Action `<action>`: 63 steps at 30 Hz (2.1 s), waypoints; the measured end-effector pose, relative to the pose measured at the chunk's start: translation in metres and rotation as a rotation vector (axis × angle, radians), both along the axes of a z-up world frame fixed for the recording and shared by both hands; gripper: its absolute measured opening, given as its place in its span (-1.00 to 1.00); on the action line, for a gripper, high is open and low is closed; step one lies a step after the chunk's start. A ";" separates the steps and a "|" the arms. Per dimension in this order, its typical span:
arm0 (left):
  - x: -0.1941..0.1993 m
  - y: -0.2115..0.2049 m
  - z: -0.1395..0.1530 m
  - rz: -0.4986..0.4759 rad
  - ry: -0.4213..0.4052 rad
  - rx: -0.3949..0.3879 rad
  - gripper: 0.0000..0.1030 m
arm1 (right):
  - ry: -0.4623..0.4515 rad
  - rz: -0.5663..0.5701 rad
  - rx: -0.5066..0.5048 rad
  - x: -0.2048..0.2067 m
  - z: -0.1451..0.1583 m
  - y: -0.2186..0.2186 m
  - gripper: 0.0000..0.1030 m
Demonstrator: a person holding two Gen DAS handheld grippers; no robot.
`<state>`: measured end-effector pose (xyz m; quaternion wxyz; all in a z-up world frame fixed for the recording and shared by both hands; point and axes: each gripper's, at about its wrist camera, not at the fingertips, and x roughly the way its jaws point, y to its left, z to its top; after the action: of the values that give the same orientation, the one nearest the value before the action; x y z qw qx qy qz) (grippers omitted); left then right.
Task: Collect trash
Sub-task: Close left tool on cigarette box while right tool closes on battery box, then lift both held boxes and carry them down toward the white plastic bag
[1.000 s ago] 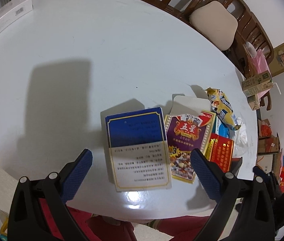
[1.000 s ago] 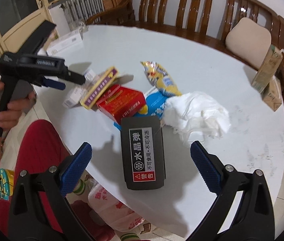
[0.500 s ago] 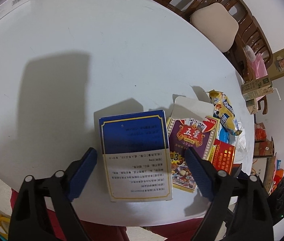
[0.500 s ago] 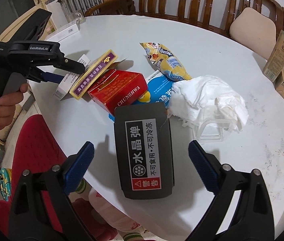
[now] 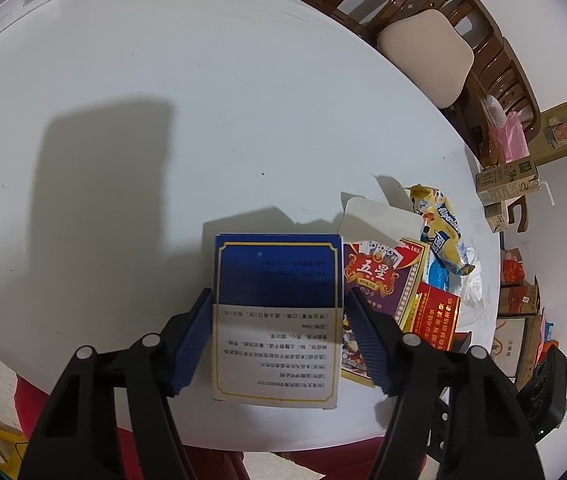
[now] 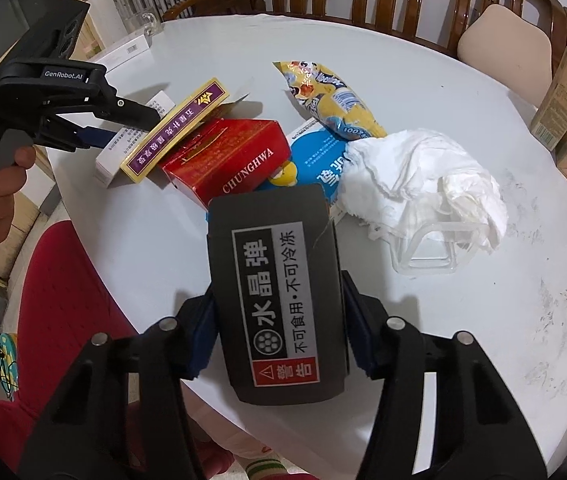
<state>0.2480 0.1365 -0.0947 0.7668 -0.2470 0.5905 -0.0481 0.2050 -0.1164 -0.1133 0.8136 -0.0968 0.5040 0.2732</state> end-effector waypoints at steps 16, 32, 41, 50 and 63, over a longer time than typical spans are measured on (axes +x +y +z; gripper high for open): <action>-0.008 0.000 0.010 -0.012 -0.058 0.035 0.16 | -0.069 -0.037 -0.025 -0.010 0.015 -0.001 0.05; -0.017 -0.003 0.030 -0.026 -0.133 0.090 0.16 | -0.131 -0.075 -0.064 -0.021 0.030 0.001 0.05; -0.022 -0.007 0.047 -0.045 -0.176 0.116 0.16 | -0.168 -0.088 -0.082 -0.027 0.040 0.004 0.05; -0.035 -0.014 0.075 -0.077 -0.238 0.142 0.16 | -0.217 -0.118 -0.066 -0.039 0.063 0.000 0.05; -0.072 -0.042 0.117 -0.182 -0.329 0.154 0.16 | -0.334 -0.182 -0.032 -0.081 0.118 -0.022 0.05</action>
<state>0.1761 0.0942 0.0222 0.8620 -0.1220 0.4792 -0.1113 0.1236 -0.1382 0.0046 0.9056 -0.1079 0.3731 0.1706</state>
